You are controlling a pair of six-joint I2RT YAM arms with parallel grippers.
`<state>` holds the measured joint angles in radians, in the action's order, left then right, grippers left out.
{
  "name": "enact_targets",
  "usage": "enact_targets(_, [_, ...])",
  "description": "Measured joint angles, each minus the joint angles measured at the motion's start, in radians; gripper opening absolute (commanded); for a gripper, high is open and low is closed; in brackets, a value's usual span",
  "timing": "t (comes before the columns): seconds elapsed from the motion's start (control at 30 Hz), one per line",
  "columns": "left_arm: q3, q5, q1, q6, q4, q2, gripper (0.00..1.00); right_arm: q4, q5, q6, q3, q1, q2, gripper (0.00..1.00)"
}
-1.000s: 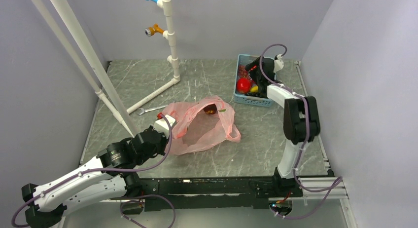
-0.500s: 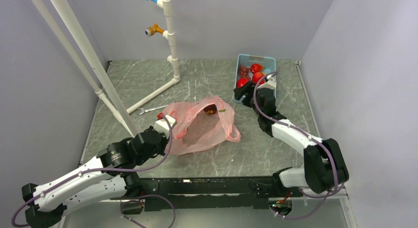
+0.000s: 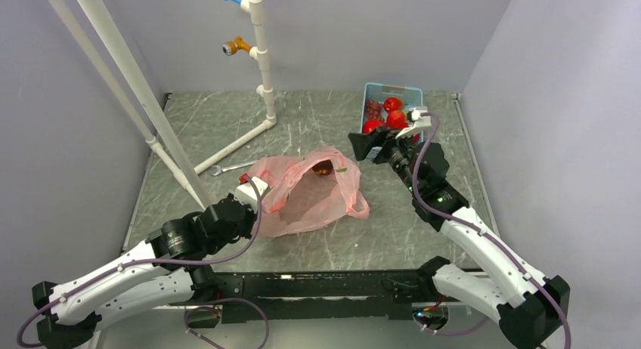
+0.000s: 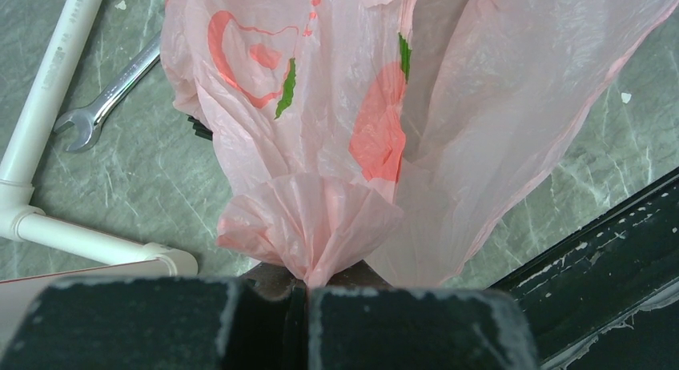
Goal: Take the fake fruits out of the plastic bag
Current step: Take out the fake fruit from the plastic bag.
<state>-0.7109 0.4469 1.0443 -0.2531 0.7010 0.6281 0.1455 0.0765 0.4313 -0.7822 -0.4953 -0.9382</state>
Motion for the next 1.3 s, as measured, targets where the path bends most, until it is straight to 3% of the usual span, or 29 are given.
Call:
enact_targets(0.27, [0.000,0.005,0.003,0.000,0.001,0.003,0.00,-0.006,-0.083,-0.150,-0.010,-0.260,-0.015,0.95])
enact_targets(0.47, [0.000,0.007,0.003,-0.003,0.001,0.013,0.00,-0.037,0.060,-0.252,0.007,-0.504,-0.077,0.94])
enact_targets(0.63, [0.000,0.007,0.004,-0.003,0.002,0.018,0.00,-0.044,0.213,-0.304,0.031,-0.637,-0.152,0.95])
enact_targets(0.93, [0.000,0.011,0.005,-0.004,0.002,0.015,0.00,-0.048,0.470,-0.327,0.018,-0.689,-0.423,0.99])
enact_targets(1.3, [0.000,0.030,0.005,-0.008,0.010,0.006,0.00,0.041,0.691,-0.328,0.008,-0.682,-0.607,0.99])
